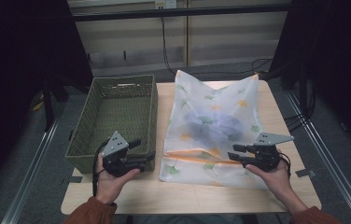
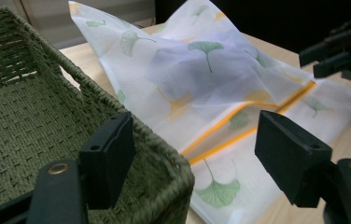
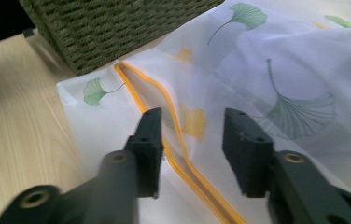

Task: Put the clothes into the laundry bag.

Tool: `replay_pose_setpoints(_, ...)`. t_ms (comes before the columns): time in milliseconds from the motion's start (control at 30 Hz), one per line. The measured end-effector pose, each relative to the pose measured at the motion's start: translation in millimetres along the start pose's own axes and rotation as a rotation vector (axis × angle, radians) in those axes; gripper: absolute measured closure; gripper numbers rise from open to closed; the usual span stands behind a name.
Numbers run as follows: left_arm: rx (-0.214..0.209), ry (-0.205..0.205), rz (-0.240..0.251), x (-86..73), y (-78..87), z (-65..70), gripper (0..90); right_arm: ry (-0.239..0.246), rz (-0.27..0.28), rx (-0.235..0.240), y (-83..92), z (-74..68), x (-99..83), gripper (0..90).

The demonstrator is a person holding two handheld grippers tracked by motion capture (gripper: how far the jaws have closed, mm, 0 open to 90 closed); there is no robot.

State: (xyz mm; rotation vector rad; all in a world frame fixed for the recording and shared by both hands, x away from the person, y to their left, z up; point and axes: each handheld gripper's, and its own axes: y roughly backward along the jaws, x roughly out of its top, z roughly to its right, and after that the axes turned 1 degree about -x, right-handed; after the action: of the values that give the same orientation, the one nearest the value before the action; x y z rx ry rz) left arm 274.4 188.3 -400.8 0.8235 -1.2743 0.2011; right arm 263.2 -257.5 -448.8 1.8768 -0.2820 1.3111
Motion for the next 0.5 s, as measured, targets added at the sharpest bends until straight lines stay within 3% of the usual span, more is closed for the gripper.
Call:
replay_pose_setpoints(167,0.042,0.010,0.019,-4.0,21.5,-3.1,23.3,-0.031,0.049,-0.019,19.3,0.9,-6.6,53.5)
replay_pose_setpoints(267,0.022,0.005,0.048,-13.5,33.0,-7.1,19.6,-0.047,0.091,-0.042,32.8,2.2,-11.4,51.9)
replay_pose_setpoints(300,0.037,0.007,0.053,-17.2,35.7,-8.5,20.0,-0.048,0.100,-0.049,35.6,2.7,-13.0,51.7)
replay_pose_setpoints(367,0.045,0.039,0.068,-24.7,41.1,-11.1,18.7,-0.064,0.112,-0.077,41.2,3.0,-16.8,50.2)
replay_pose_setpoints(433,0.076,0.048,0.082,-30.2,45.7,-10.1,18.1,-0.080,0.128,-0.081,47.0,3.1,-19.9,49.8)
replay_pose_setpoints(500,0.082,0.057,0.080,-33.6,50.3,-10.7,16.8,-0.078,0.139,-0.094,52.7,2.8,-22.3,49.4)
